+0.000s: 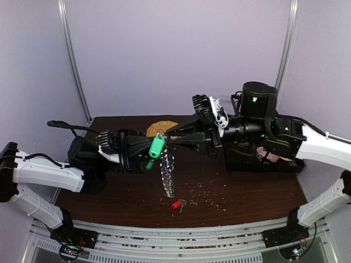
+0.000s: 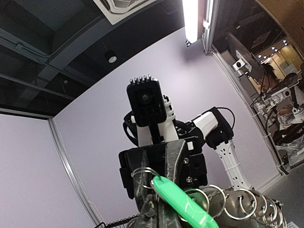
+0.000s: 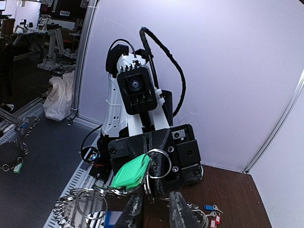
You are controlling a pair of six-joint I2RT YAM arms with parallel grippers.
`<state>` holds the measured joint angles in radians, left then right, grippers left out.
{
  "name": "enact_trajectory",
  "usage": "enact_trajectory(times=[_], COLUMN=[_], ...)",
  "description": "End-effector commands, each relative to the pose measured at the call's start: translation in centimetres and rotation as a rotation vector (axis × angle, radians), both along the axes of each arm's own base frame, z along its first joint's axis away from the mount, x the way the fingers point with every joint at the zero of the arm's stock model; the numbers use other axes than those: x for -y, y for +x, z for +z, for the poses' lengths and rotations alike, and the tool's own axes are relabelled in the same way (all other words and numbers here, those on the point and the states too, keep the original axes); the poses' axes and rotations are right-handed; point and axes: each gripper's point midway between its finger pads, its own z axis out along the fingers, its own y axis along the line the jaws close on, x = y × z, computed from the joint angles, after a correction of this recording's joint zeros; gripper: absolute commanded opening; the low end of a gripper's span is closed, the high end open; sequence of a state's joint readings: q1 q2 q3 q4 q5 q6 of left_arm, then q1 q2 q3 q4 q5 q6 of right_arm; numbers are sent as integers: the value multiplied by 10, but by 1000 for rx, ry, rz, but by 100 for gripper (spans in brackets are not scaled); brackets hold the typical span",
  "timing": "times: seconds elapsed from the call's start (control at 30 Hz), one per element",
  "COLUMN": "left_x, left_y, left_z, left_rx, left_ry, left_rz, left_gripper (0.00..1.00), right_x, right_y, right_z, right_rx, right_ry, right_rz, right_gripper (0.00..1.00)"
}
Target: Put the keys on the keyring
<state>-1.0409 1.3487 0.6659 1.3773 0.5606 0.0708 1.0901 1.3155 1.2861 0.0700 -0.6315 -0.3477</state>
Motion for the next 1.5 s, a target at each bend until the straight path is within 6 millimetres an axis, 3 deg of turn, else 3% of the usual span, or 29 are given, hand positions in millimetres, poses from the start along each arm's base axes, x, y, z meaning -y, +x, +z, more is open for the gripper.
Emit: enact_trajectory(times=[0.0,0.2,0.3,0.53,0.73,0.9,1.0,1.07,1.2,1.27,1.47], left_x=[-12,-11,-10,-9,-19,-34,-25,-16,-17,-10,-6], left_y=[-4,-3,-2,10,35,47,57,54,64,59,74], left_z=[16,15,12,2,-28,-50,-58,-56,-26,-17,-27], left_rx=[32,31,25,-31,-146,-262,-324,-330,-471,-482,-601], left_ry=[-64,-57,-47,-16,92,185,298,359,298,324,387], left_rz=[25,30,35,94,256,350,374,341,328,278,326], left_gripper=[0,0,0,0,30,35,34,35,35,34,28], right_x=[1,-2,-3,4,10,12,11,10,7,5,2], right_y=[-8,-4,-1,16,37,58,72,73,71,70,66], right_z=[17,13,13,17,6,-8,-14,-15,-19,-21,-19], right_rx=[10,4,4,-3,18,42,65,81,101,118,141], right_ry=[45,33,33,41,-26,-109,-165,-180,-206,-221,-218], right_rz=[28,12,-4,-115,-242,-350,-431,-446,-449,-450,-442], right_gripper=[16,9,0,0,0,0,0,0,0,0,0])
